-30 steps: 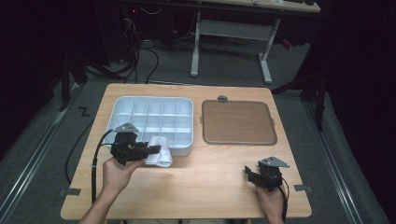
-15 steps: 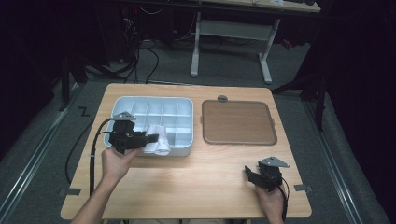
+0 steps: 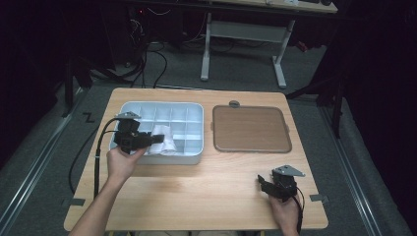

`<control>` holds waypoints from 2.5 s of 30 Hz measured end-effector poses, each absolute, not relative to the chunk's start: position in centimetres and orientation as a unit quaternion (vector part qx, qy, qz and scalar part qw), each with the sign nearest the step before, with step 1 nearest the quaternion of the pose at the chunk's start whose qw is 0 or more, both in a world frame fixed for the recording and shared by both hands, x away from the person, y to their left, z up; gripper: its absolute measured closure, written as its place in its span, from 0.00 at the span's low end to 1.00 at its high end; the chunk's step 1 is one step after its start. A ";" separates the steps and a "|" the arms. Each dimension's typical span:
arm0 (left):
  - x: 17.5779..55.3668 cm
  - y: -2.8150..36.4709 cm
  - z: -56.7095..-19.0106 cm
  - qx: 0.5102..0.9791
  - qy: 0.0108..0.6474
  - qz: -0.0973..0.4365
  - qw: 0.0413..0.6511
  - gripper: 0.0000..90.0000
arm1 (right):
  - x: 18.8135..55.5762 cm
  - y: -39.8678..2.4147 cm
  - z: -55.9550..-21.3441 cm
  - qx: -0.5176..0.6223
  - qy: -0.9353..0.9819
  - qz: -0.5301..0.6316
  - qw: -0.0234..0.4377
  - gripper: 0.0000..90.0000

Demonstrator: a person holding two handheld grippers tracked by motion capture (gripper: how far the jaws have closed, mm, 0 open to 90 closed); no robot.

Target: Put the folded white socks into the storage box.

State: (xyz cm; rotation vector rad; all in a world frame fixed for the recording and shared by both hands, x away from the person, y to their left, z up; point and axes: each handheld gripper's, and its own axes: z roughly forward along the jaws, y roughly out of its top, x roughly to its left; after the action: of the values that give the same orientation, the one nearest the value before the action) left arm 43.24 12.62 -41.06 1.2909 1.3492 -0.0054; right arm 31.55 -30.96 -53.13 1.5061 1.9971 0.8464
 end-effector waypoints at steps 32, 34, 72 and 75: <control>46.1 12.4 -45.4 0.590 0.606 0.012 0.533 0.77 | 31.5 -30.9 -53.1 0.553 0.732 0.310 0.248 0.42; 46.1 12.4 -45.6 0.594 0.605 0.014 0.531 0.77 | 31.5 -30.9 -53.1 0.553 0.732 0.310 0.248 0.42; 46.3 12.1 -47.0 0.629 0.604 0.050 0.487 0.81 | 31.5 -30.9 -53.1 0.553 0.732 0.310 0.249 0.42; 46.3 12.0 -47.1 0.629 0.606 0.052 0.484 0.81 | 31.5 -30.9 -53.1 0.553 0.732 0.310 0.248 0.42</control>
State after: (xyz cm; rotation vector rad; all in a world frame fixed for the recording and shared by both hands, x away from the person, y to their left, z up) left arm 46.32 12.02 -47.07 1.5324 1.4760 0.1258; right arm 31.52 -30.94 -53.12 1.5071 1.9962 0.8452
